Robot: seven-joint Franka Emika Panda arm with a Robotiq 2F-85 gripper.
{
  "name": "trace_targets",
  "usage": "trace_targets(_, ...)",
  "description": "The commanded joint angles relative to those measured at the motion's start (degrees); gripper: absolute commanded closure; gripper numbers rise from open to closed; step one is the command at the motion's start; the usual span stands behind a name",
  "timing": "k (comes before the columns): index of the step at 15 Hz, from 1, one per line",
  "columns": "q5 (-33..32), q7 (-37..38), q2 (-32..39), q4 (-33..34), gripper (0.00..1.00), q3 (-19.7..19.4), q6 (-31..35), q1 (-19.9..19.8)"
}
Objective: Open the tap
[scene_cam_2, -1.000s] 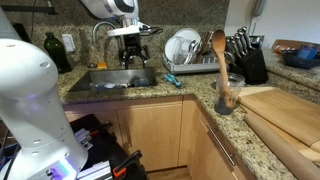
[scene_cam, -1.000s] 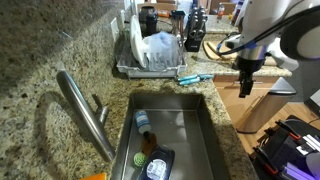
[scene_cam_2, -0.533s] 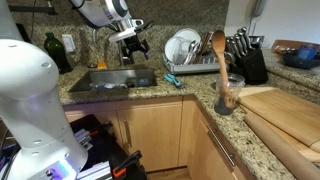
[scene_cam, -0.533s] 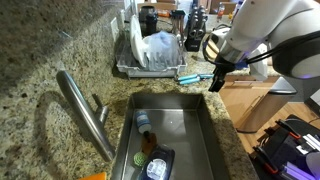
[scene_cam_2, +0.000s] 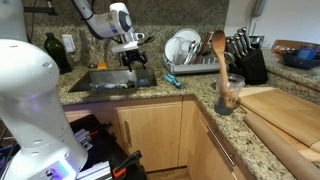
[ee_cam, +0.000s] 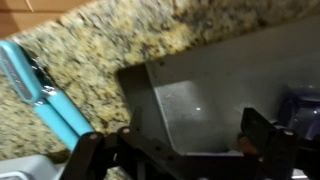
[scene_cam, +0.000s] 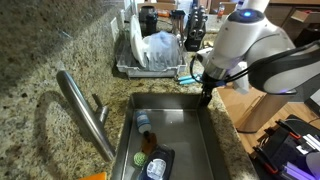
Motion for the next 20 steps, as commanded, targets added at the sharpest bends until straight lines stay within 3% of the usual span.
trace_targets(1, 2.5, -1.9, 13.2, 9.1, 0.00, 1.9, 9.9, 3.6)
trace_targets(4, 5.6, -2.9, 21.7, 18.4, 0.00, 3.4, 17.6, 7.2)
trace_targets(6, 11.5, -9.3, 25.5, 21.8, 0.00, 7.4, 22.1, 4.6)
trace_targets(7, 9.5, -5.0, 21.0, 17.5, 0.00, 3.6, 19.5, 8.2)
trace_targets(10, 11.8, -8.2, 24.6, 21.4, 0.00, 5.3, 21.2, 7.1)
trace_targets(11, 10.1, -6.1, 26.1, 22.2, 0.00, 2.4, 25.9, 9.2)
trace_targets(12, 10.5, -5.5, 28.6, 23.8, 0.00, 2.1, 32.2, 9.6)
trace_targets(15, 10.0, -4.0, 34.7, 31.2, 0.00, -0.8, 41.6, 13.1)
trace_targets(18, 12.0, -5.1, 41.3, 38.2, 0.00, 0.4, 50.7, 12.9)
trace_targets(19, 11.7, -5.3, 36.4, 32.5, 0.00, 0.7, 46.6, 12.4)
trace_targets(20, 11.8, -5.3, 38.4, 34.6, 0.00, 0.8, 48.5, 12.4)
